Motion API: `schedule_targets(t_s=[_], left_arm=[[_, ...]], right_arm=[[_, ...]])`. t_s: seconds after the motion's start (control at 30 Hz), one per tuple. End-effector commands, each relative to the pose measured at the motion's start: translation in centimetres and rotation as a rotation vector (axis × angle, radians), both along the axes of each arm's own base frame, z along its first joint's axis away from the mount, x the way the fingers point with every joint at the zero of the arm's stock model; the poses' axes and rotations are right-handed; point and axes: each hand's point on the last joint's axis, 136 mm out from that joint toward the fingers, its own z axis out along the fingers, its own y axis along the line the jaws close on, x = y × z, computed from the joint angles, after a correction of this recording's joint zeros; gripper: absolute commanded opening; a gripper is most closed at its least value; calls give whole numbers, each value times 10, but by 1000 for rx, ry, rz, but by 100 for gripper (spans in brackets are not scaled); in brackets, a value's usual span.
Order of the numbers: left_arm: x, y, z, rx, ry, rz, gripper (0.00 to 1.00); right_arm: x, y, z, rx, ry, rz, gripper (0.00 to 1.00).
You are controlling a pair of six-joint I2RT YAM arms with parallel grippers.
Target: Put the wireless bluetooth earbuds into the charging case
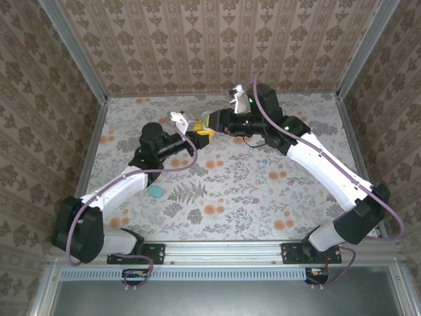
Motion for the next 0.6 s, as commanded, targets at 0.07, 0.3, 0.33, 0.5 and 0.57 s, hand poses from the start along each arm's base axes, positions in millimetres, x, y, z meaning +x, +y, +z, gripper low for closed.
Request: schedule_targets(t_s=[0.07,0.3,0.33,0.5,0.57], left_arm=[[15,6,15,-33,-40,45,32],[20,21,10,-32,-35,94,32],[18,22,11,-33,-38,96,32],[21,45,16,-31,-56,164,32],[19,52,20,-29,-68,185,32]], right_arm=[[-16,-39,27,31,-104,-82,41],[-25,-103,-54,-195,78,-308,43],[-28,-111,-76,-243,121,-322,42],[-47,-105,-169,-394,316,-201,41],[-52,-98,-197,-454,362,-129,41]])
